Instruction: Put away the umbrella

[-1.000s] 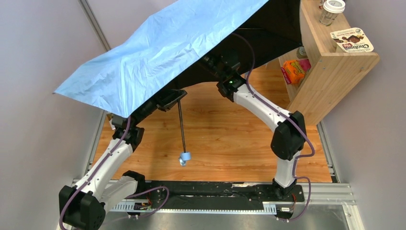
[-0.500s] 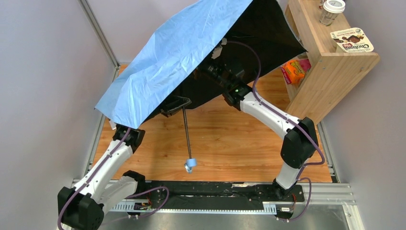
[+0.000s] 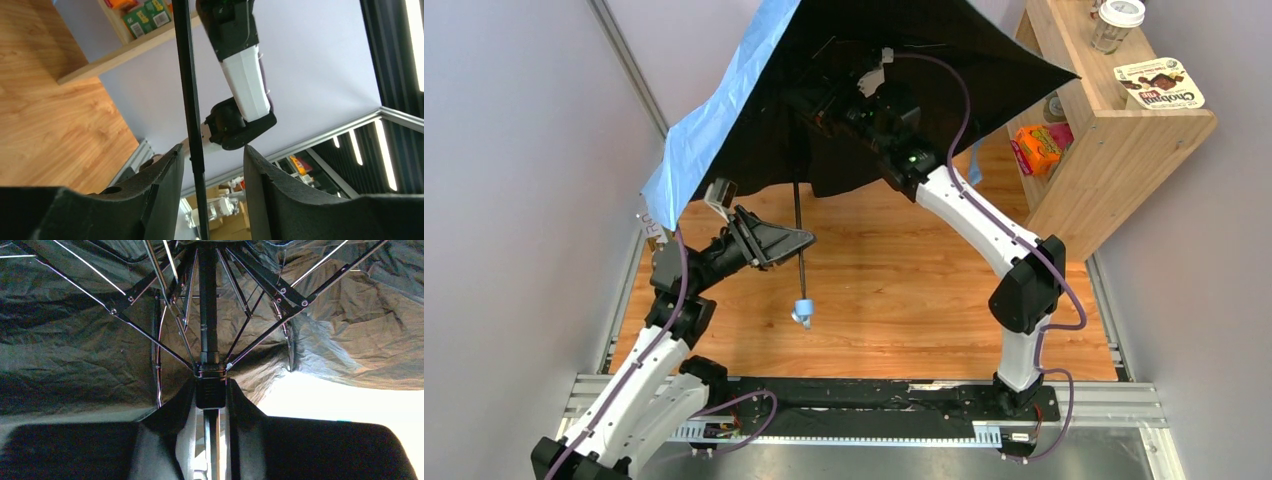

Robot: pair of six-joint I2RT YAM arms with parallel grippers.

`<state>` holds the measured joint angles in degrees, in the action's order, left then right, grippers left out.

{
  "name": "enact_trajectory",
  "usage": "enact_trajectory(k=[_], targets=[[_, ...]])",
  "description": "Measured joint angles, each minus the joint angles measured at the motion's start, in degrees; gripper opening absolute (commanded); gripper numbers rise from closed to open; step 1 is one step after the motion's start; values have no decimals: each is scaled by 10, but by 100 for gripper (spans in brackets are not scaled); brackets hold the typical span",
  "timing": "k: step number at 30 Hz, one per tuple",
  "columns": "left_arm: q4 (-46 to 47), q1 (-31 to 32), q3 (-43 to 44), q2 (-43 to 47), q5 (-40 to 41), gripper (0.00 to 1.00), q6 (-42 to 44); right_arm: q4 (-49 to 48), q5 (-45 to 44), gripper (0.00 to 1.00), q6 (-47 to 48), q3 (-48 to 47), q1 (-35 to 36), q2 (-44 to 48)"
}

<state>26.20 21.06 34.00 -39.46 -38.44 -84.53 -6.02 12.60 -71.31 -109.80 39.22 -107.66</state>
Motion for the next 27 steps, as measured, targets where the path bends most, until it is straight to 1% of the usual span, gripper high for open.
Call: enact_trajectory(k=[2,3,4,5,6,9,11,12,14,16,17,19,21,22,23,24,25,26,27], targets=[[-19,15,0,-3,1,42,12,3,-10,0,11,-10,0,-8],[-26,22,0,-4,1,25,16,9,-14,0,17,-23,0,-15],[-33,33,0,-9,1,16,24,15,-17,0,22,-37,0,-24],[-36,39,0,-13,0,4,27,24,-19,0,27,-52,0,-31],[-37,43,0,-19,-1,0,30,33,-19,0,32,-63,0,-36],[-46,47,0,-34,-1,0,40,88,-19,0,59,-101,0,-47],[-57,46,5,-38,-7,0,49,101,-10,0,78,-79,-1,-31],[-74,40,13,-42,-23,0,50,90,-11,0,84,-36,-2,-9],[-107,25,28,-53,-67,0,47,51,-35,0,89,81,1,52],[-137,11,37,-64,-130,0,40,-10,-89,0,87,224,7,130],[-149,8,41,-69,-153,0,38,-31,-112,0,82,280,9,164],[-161,5,56,-83,-191,0,35,-42,-139,0,75,320,10,195],[-156,-2,64,-88,-198,1,34,-47,-147,0,74,310,10,195],[-150,-5,66,-87,-198,12,34,-47,-145,0,71,298,10,190],[-143,-8,66,-83,-194,21,33,-45,-138,0,66,281,10,182],[-137,-11,65,-78,-188,34,33,-47,-129,0,60,263,10,171],[-131,-13,65,-68,-173,38,34,-50,-120,0,54,249,10,162],[-121,-15,63,-57,-143,45,37,-48,-93,0,40,228,10,148],[-115,-18,59,-44,-120,46,39,-48,-76,0,30,216,12,136]])
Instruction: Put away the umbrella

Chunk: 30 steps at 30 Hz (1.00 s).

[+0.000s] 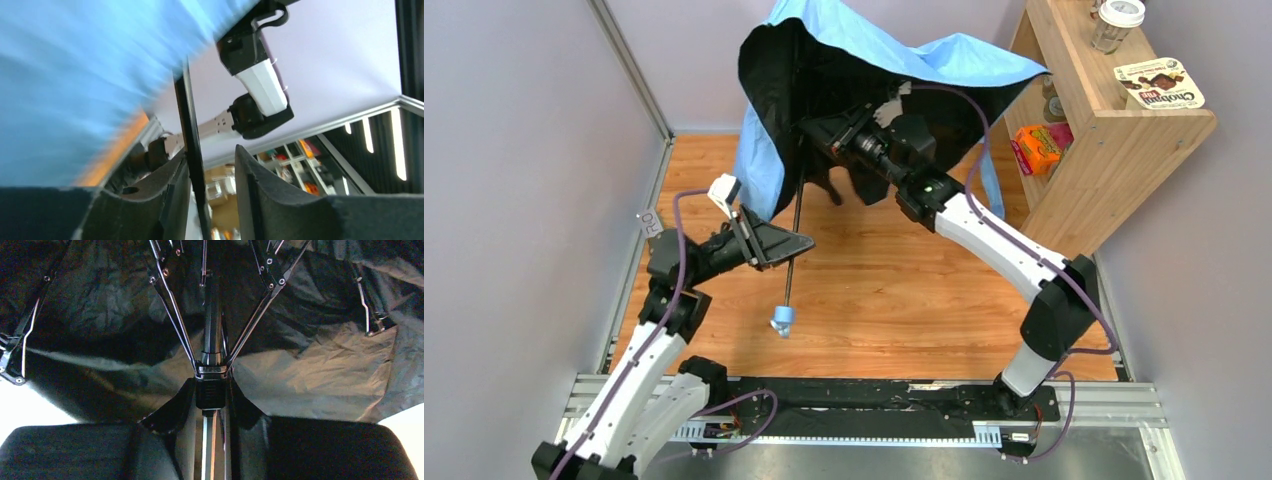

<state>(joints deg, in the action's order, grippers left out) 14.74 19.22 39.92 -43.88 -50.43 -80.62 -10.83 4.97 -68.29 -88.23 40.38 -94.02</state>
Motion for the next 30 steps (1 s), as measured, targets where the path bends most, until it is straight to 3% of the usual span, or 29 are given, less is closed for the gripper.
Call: enact_trajectory(k=[6,15,17,19,22,27,30], targets=[[10,29,-36,68,109,43,12,39,70,0,-40,-86,16,-84],[-3,101,-65,57,154,49,34,150,72,0,-10,-202,8,-130],[-4,104,-76,69,163,44,34,154,66,0,-1,-219,4,-130],[-2,105,-76,71,167,30,35,153,58,0,5,-229,2,-130],[1,112,-76,67,172,0,39,156,44,0,16,-233,0,-131],[-33,115,-70,57,196,0,50,175,21,0,63,-240,2,-134],[-100,97,-23,28,154,0,65,129,-12,0,75,-148,6,-91]])
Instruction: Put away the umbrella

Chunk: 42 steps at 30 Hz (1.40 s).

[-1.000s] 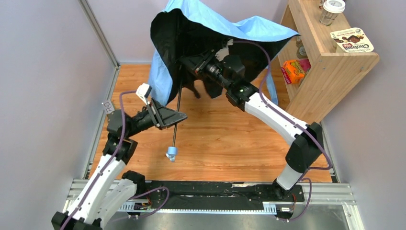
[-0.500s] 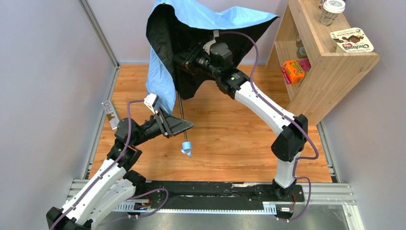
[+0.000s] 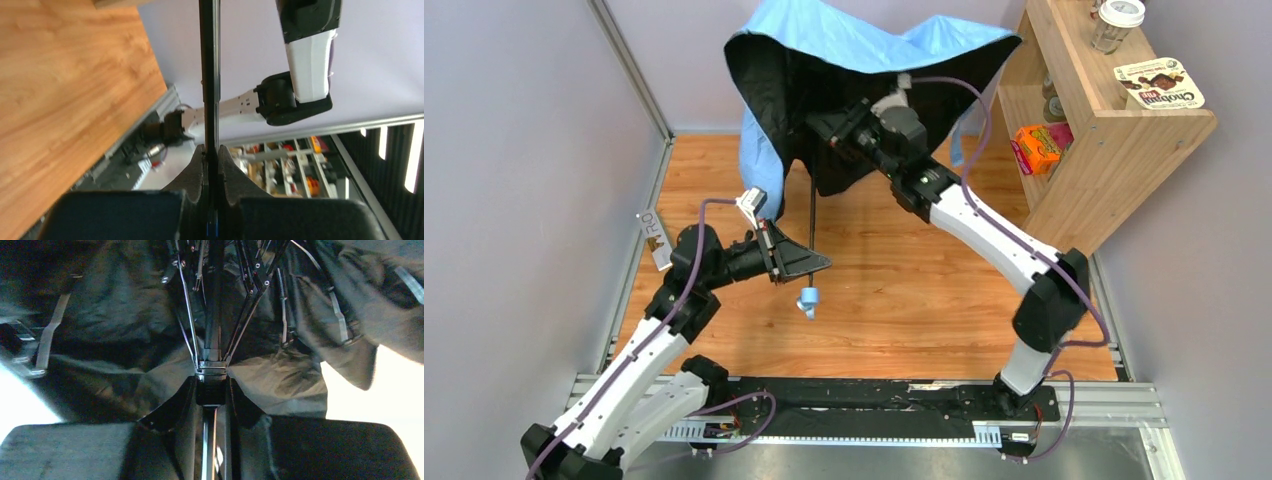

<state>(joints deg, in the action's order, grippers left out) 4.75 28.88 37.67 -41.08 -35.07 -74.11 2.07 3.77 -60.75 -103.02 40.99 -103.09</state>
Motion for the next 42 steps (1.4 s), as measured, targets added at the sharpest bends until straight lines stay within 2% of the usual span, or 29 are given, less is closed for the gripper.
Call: enact_trajectory(k=[2,5,7,11,12,13,15,16,18,24,27,29,35,38,39,40,42], targets=[[-42,-24,37,-31,-73,0,1,-58,-52,0,-1,112,2,58],[-63,-76,64,-67,-122,0,5,-113,-102,0,-19,268,37,151],[-59,-90,77,-90,-123,0,12,-114,-104,0,-24,307,77,181],[-29,-113,86,-91,-80,2,13,-111,-78,0,-20,306,122,189],[-23,-115,89,-90,-73,7,13,-109,-70,0,-19,299,122,188],[-17,-114,92,-91,-69,21,13,-109,-64,0,-19,293,120,187],[-15,-113,102,-89,-61,37,17,-110,-44,0,-20,275,109,180],[-10,-113,104,-84,-57,43,23,-109,-30,0,-19,264,103,173],[-7,-113,100,-61,-45,47,31,-108,-11,0,-20,248,88,158],[34,-100,22,18,-20,50,13,-86,8,0,-17,223,61,127],[55,-93,14,5,-19,50,6,-75,8,0,-7,220,58,118],[62,-85,17,-17,-19,55,7,-70,8,0,1,220,58,118],[48,-63,41,-61,-17,57,28,-54,8,0,37,218,58,120],[30,-62,41,-52,-6,56,42,-46,9,0,47,218,58,129],[30,-61,41,-51,-4,48,44,-45,9,0,50,218,59,133],[30,-61,41,-50,-2,45,48,-44,9,0,54,219,60,141],[29,-61,41,-52,0,46,54,-43,8,0,59,219,61,152]])
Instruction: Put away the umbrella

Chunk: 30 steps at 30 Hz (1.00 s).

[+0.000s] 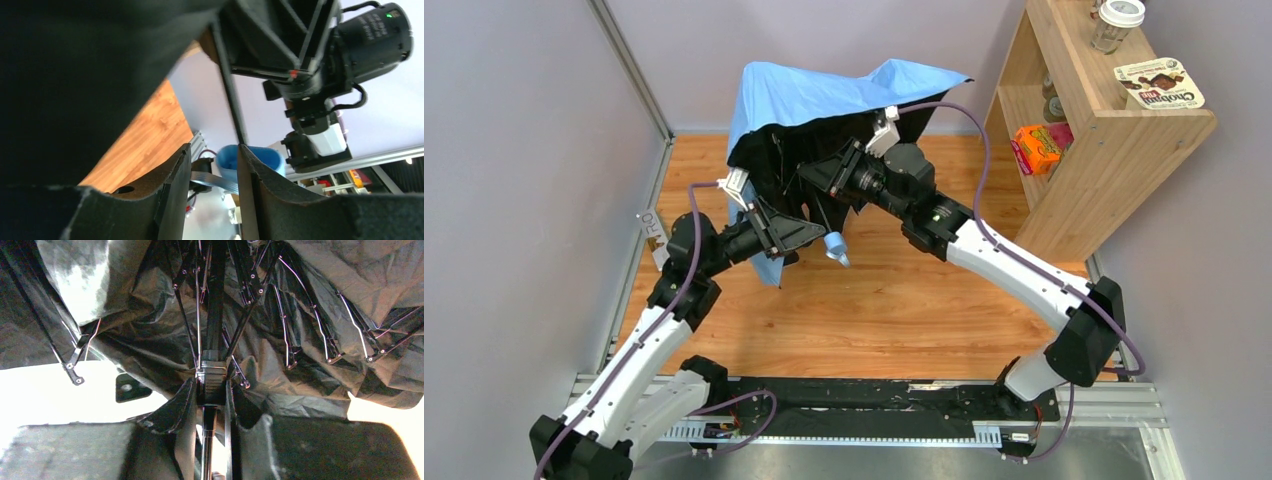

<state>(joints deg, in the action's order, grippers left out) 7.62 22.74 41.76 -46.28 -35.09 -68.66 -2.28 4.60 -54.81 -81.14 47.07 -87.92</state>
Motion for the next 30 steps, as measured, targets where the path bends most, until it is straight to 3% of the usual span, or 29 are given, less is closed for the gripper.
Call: enact_trajectory(k=[13,20,23,30], targets=[[103,22,6,-79,-26,56,-46,-14,-1,0,29,17,11,28],[132,28,-43,8,-12,69,-65,-4,-5,0,51,37,7,29],[136,28,-49,25,-5,70,-69,-5,-5,0,51,39,7,29],[143,31,-10,-60,-9,70,-67,-6,-5,0,51,39,12,29]])
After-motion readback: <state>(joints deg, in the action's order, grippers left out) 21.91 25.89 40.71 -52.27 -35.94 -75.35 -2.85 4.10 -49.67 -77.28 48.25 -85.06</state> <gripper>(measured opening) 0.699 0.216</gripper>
